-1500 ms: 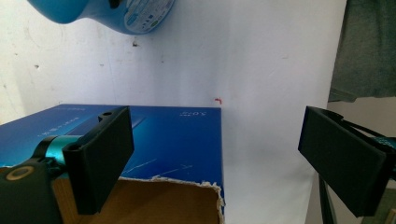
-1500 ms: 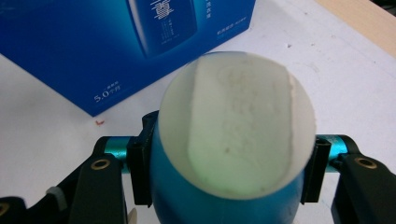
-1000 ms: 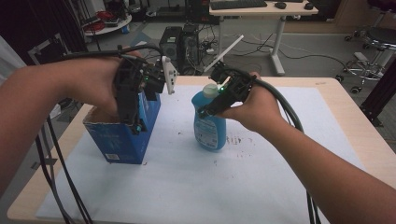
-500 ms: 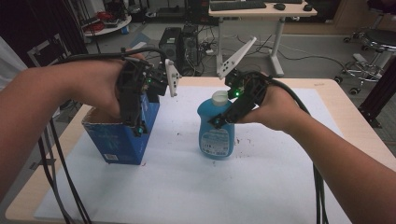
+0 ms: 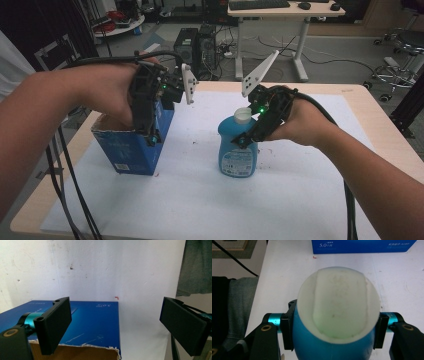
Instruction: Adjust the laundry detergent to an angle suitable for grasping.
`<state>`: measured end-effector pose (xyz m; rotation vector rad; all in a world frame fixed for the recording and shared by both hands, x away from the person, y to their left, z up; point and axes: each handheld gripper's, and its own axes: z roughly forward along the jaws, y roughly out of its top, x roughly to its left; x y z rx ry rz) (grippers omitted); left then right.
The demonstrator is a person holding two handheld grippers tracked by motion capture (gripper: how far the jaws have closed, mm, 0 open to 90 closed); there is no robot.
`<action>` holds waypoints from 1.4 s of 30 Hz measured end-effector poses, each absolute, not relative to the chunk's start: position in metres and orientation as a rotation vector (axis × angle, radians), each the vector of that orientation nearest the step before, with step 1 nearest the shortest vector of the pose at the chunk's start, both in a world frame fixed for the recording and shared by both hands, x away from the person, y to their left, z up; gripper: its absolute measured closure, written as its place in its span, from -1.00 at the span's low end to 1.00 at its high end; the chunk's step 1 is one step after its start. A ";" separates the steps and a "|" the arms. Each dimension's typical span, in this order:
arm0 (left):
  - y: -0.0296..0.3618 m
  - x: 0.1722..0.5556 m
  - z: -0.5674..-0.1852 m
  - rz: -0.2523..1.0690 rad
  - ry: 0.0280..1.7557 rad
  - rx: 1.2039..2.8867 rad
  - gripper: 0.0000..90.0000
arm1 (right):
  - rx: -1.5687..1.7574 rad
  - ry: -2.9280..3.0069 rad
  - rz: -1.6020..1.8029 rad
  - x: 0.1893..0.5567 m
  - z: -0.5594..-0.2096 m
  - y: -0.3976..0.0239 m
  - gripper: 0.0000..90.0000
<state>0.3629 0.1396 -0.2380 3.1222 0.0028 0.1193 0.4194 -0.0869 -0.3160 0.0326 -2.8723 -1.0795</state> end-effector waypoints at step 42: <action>0.136 0.362 -0.239 0.124 -0.006 3.128 -0.77 | 0.059 -2.859 -1.098 0.408 -0.320 -0.078 -0.24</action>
